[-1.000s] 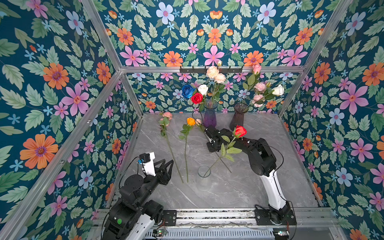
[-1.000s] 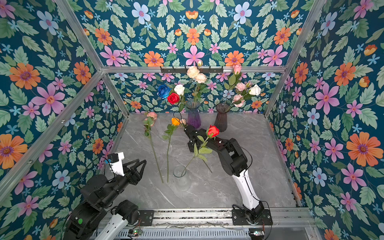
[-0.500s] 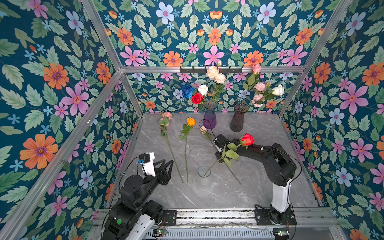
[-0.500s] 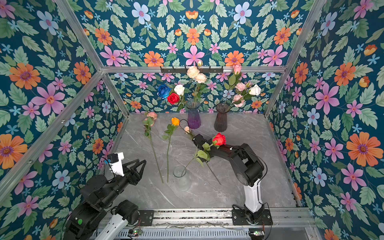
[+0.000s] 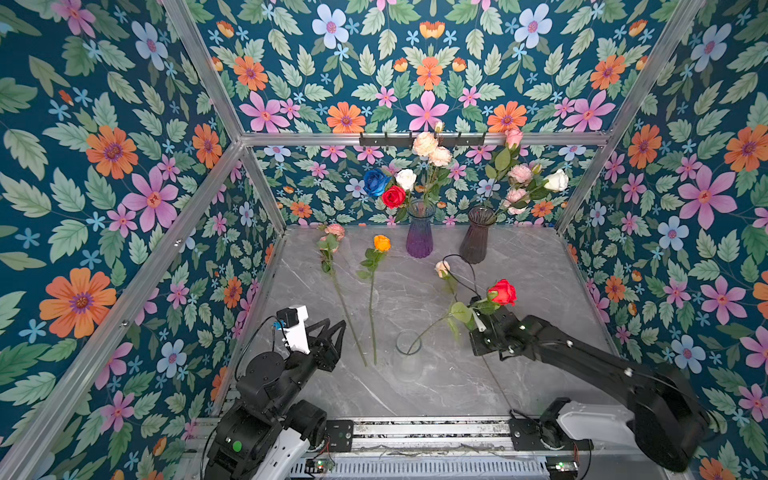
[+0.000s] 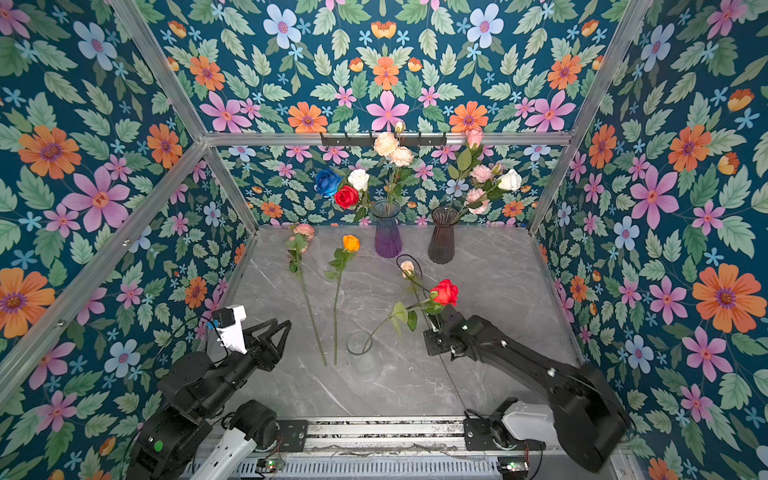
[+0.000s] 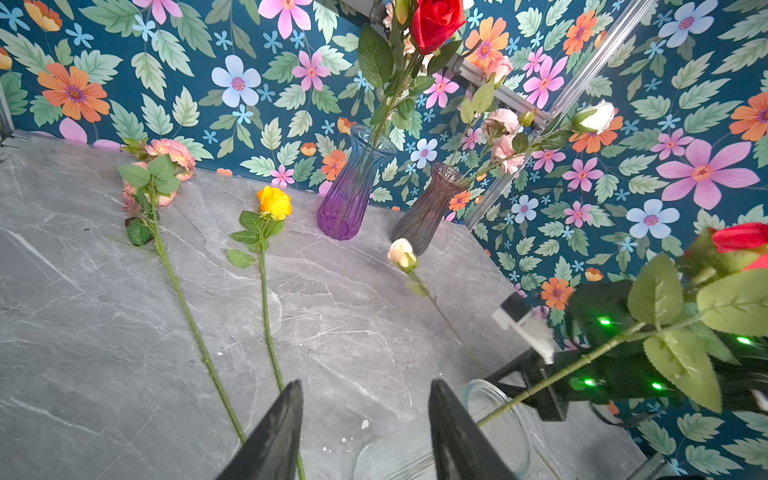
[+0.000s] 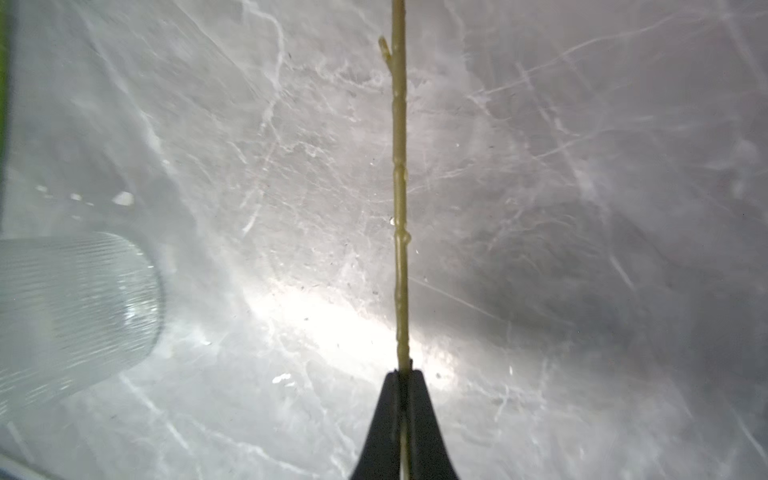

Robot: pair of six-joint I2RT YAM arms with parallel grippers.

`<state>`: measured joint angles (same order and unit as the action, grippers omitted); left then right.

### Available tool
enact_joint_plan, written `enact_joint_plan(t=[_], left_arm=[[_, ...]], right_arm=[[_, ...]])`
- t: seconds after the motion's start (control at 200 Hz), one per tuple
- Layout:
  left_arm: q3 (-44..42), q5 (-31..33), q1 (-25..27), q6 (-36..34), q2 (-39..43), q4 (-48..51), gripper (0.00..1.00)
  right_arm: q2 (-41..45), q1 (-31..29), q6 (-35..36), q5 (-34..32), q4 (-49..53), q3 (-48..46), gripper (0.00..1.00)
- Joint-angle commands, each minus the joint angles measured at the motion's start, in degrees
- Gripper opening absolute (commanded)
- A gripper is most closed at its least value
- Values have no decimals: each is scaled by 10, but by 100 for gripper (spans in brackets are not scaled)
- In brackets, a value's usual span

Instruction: Arrange the flowers into the vase

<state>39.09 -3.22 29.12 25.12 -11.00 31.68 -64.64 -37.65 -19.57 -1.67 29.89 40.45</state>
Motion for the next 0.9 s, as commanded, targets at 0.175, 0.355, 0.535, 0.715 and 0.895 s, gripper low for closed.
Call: enact_joint_plan(t=[0.175, 0.355, 0.535, 0.715, 0.895], left_arm=[[-1, 1, 0, -2, 2, -12, 52], [-1, -1, 0, -3, -8, -13, 52], [-1, -3, -1, -3, -17, -14, 52], [0, -9, -1, -5, -28, -16, 52], [-1, -7, -1, -5, -26, -15, 52]], right_arm=[[258, 3, -14, -57, 100, 47, 0], [300, 2, 19, -85, 121, 154, 0], [284, 2, 61, -31, 89, 257, 0], [266, 3, 92, 81, -46, 281, 0], [238, 3, 171, 145, -340, 168, 0]])
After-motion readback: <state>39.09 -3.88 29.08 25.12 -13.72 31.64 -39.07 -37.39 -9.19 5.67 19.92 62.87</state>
